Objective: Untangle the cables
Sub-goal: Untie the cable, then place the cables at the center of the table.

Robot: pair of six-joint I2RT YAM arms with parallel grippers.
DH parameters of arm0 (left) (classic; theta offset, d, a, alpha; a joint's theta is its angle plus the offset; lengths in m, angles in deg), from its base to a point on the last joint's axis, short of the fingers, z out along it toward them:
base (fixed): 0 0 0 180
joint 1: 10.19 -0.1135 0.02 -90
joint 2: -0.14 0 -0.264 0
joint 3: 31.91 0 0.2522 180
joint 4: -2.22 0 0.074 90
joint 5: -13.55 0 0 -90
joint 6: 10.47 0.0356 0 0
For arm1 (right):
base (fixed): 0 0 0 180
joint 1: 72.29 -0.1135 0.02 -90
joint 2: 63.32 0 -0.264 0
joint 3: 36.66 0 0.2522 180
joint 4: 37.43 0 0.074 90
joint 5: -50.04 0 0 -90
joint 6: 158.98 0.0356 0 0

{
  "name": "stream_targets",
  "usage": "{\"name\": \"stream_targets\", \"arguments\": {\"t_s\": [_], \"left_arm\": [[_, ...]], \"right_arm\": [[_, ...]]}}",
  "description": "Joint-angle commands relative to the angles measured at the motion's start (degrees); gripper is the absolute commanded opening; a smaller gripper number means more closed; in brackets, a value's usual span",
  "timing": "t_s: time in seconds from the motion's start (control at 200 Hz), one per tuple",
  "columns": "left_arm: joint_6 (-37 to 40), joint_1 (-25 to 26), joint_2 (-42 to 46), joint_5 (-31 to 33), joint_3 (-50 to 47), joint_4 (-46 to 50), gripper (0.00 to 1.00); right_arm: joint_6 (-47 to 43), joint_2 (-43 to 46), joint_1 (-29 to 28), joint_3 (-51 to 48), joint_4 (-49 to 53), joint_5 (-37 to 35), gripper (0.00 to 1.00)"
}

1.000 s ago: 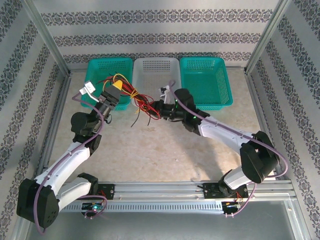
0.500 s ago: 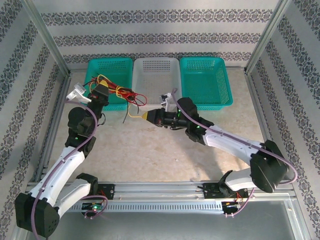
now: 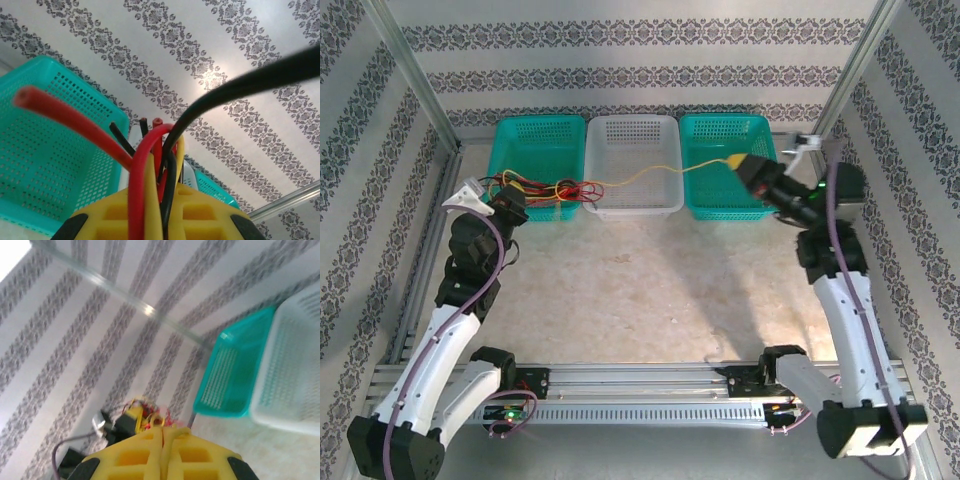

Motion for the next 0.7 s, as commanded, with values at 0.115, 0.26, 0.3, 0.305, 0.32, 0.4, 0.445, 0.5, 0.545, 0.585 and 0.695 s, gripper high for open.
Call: {"name": "stream_targets", "arguments": {"t_s": [0.115,0.26,0.3,0.305,0.32,0.4,0.445,0.5,0.545,0.585,0.695], "left_arm": [[3.51,-4.12,2.28,5.26,-1.51,10.00,0.00],[3.88,-4.12,3.05,-0.17,-2.32,9.25,0.00],[3.62,-4.12,3.31,-3.48,-2.81,8.23,0.00],[3.49,-4.12,3.32,-3.98,-2.97,8.02,0.00],[3.20,-4.12,3.40,-5.57,-3.34,7.30,0.00],[0.37,-3.59,3.84,-15.19,-6.29,1.02,0.00],[-1.09,-2.28,3.96,-18.73,-7.75,-1.37,0.00],[-2.47,-0.27,3.94,-21.43,-9.19,-2.43,0.00],[-3.34,1.95,3.94,-21.96,-10.38,-2.69,0.00],[-3.75,4.45,3.94,-21.36,-11.44,-2.75,0.00],[-4.15,11.24,3.01,-17.55,-14.06,-4.10,0.00]], "right_arm": [[2.89,0.71,16.19,5.81,1.92,0.11,0.00],[3.68,0.23,17.91,5.74,1.19,0.69,0.00],[3.81,0.28,17.74,5.49,0.87,0.80,0.00],[3.84,0.21,17.74,5.52,0.82,0.84,0.00],[3.80,0.16,17.60,5.51,0.78,0.88,0.00],[3.53,0.23,17.44,5.29,0.85,0.97,0.00],[3.34,0.23,17.39,5.21,0.85,0.89,0.00],[3.33,0.24,17.15,5.04,0.85,0.67,0.00],[3.29,0.23,16.63,4.87,0.85,0.33,0.00],[3.01,0.06,15.81,4.69,0.84,-0.02,0.00],[2.21,-0.60,12.80,4.50,1.07,-1.16,0.00]]}}
